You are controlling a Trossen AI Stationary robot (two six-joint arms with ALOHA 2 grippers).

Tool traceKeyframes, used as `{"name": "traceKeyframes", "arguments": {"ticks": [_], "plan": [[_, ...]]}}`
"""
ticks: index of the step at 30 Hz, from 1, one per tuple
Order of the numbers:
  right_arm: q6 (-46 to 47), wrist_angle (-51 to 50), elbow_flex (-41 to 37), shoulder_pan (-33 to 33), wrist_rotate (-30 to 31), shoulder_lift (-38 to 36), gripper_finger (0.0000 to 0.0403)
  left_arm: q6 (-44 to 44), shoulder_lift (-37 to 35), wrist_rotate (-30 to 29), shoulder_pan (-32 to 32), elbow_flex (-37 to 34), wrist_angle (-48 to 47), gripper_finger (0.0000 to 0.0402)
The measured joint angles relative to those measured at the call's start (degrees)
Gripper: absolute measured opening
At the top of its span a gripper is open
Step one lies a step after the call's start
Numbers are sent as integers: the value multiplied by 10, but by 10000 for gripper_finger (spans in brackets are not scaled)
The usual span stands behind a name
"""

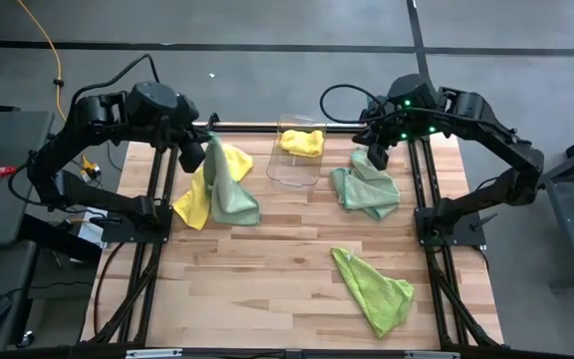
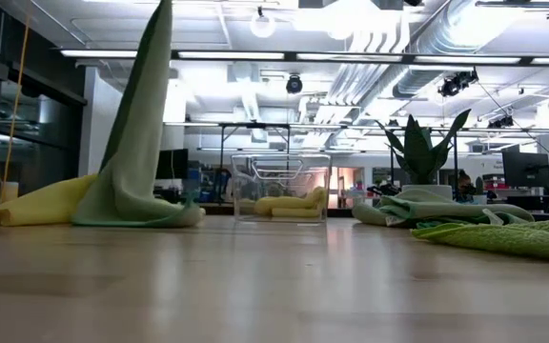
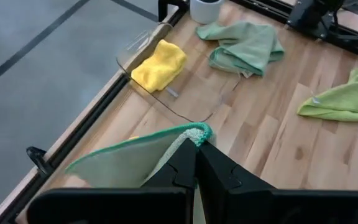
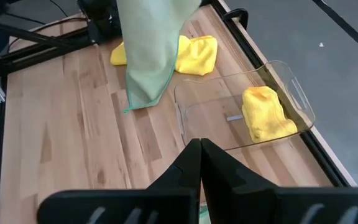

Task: Fold microfiber towels
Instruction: Fold the bottom left blue towel

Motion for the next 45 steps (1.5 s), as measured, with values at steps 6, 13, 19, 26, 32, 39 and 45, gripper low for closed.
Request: {"name": "traceKeyframes", "arguments": {"ticks": [6, 13, 19, 26, 32, 39, 45], "plan": [[-7, 11, 0, 0, 1, 17, 0, -12, 10, 42, -22, 0, 4, 0], [-29, 23, 0, 8, -6, 46, 7, -30, 56, 129, -94, 0, 6, 0], [-57, 20, 0, 29, -33, 80, 65, -14, 123, 175, -195, 0, -6, 0], [-79, 18, -10, 78, -65, 141, 143, -54, 184, 89, -260, 0, -1, 0], [-78, 89, -168, 121, -95, 142, 161, -95, 186, 53, -257, 0, -2, 0], [17, 354, -409, 176, -97, 96, 161, -123, 164, 17, -224, 0, -4, 0], [32, 630, -537, 241, -33, 126, 161, -137, 165, 17, -199, 0, -3, 0]]}}
